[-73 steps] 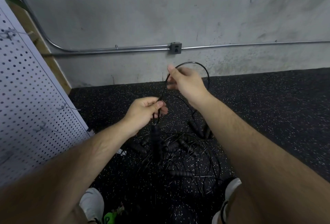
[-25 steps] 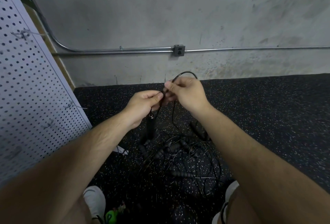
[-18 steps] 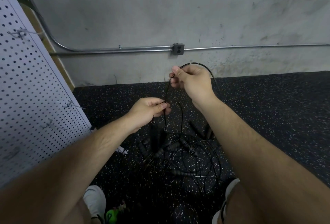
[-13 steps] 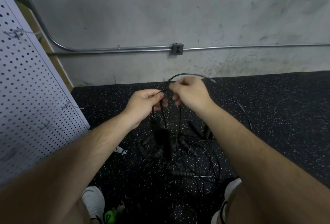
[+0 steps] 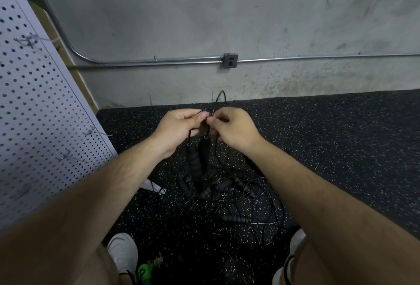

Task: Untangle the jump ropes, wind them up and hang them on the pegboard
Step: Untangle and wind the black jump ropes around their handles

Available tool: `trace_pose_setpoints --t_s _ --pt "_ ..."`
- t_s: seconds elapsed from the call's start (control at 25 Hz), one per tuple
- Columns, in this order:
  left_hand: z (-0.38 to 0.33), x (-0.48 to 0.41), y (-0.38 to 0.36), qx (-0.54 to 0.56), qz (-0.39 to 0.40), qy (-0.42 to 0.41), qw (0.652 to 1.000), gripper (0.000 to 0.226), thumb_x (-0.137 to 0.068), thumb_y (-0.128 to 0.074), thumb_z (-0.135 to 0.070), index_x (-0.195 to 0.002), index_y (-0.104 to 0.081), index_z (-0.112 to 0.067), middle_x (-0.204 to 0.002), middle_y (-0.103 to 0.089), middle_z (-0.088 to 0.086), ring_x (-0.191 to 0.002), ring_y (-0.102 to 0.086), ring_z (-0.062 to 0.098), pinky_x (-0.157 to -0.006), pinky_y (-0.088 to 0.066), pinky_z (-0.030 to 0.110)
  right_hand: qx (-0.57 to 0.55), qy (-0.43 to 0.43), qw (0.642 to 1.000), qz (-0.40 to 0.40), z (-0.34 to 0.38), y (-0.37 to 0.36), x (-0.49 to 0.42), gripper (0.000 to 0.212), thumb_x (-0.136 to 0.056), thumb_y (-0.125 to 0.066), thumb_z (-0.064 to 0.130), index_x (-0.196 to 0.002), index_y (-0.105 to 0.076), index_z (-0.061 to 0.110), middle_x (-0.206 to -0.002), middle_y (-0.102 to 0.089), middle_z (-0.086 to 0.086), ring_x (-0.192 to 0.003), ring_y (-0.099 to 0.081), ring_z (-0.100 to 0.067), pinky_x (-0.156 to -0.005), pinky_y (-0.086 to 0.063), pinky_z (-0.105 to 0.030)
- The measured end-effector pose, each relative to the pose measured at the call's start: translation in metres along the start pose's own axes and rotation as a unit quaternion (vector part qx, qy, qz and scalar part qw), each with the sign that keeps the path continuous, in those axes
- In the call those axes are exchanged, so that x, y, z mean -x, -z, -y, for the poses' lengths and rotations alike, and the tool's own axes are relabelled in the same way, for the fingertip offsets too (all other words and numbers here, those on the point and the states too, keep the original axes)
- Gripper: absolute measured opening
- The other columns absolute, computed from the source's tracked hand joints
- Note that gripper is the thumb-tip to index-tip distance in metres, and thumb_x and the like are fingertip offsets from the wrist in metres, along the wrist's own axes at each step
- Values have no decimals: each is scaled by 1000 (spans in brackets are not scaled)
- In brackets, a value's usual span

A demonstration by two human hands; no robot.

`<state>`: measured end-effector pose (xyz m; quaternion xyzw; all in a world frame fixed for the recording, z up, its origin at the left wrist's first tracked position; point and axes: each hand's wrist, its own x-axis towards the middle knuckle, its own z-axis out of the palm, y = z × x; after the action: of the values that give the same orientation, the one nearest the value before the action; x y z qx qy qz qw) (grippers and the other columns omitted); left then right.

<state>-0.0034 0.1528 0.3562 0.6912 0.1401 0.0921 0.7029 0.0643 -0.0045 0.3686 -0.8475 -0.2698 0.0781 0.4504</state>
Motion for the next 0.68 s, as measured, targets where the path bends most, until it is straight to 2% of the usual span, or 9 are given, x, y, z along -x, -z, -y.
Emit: trace_pose_setpoints --t_s 0.08,0.16,0.28,0.4,0.48,0.6,0.68 --pt "8 2 1 -17 11 0 1000 13 -94 -70 -20 -100 -81 -22 -101 -76 15 -84 -60 22 -83 -54 37 -87 -18 996 -20 4 3 -3 18 -98 -65 22 -86 -69 10 -70 -73 -3 -48 -61 -7 -50 -50 -23" --pt "13 4 -1 -45 16 -3 999 12 -94 -70 -22 -97 -81 -23 -93 -77 6 -78 -55 20 -73 -45 34 -147 -37 988 -8 5 2 -3 17 -97 -67 19 -85 -70 7 -70 -73 -9 -52 -64 -13 -56 -55 -29" --pt "10 6 -3 -75 15 -8 997 12 -96 -68 -22 -97 -79 -23 -95 -79 -3 -85 -66 4 -72 -45 16 -209 -57 976 -10 2 -2 -5 16 -95 -70 16 -85 -71 3 -72 -73 -11 -63 -69 -22 -66 -60 -40" --pt "7 5 -4 -96 16 -17 995 13 -98 -65 -19 -102 -77 -16 -77 -75 -15 -69 -62 -11 -61 -42 6 -251 -66 966 -6 0 -1 -5 15 -93 -72 13 -84 -70 1 -74 -72 -12 -68 -71 -23 -67 -60 -38" --pt "8 3 -4 -91 10 -16 996 14 -98 -65 -18 -104 -76 -12 -64 -68 -19 -62 -60 -9 -65 -45 9 -234 -61 970 4 -2 -1 -3 15 -92 -72 13 -83 -69 3 -73 -72 -11 -70 -72 -22 -66 -60 -36" --pt "7 2 -4 -55 1 1 999 14 -96 -67 -20 -103 -77 -13 -70 -71 -13 -70 -63 0 -83 -55 30 -223 -51 973 -4 -1 -1 -1 13 -94 -70 12 -86 -68 2 -75 -73 -12 -71 -73 -23 -68 -62 -37" --pt "3 2 -6 -20 -2 13 1000 17 -96 -68 -19 -106 -77 -10 -77 -74 -5 -75 -67 8 -87 -57 36 -208 -34 977 -19 1 -2 1 12 -96 -68 11 -88 -65 3 -79 -74 -13 -73 -75 -25 -70 -63 -39"
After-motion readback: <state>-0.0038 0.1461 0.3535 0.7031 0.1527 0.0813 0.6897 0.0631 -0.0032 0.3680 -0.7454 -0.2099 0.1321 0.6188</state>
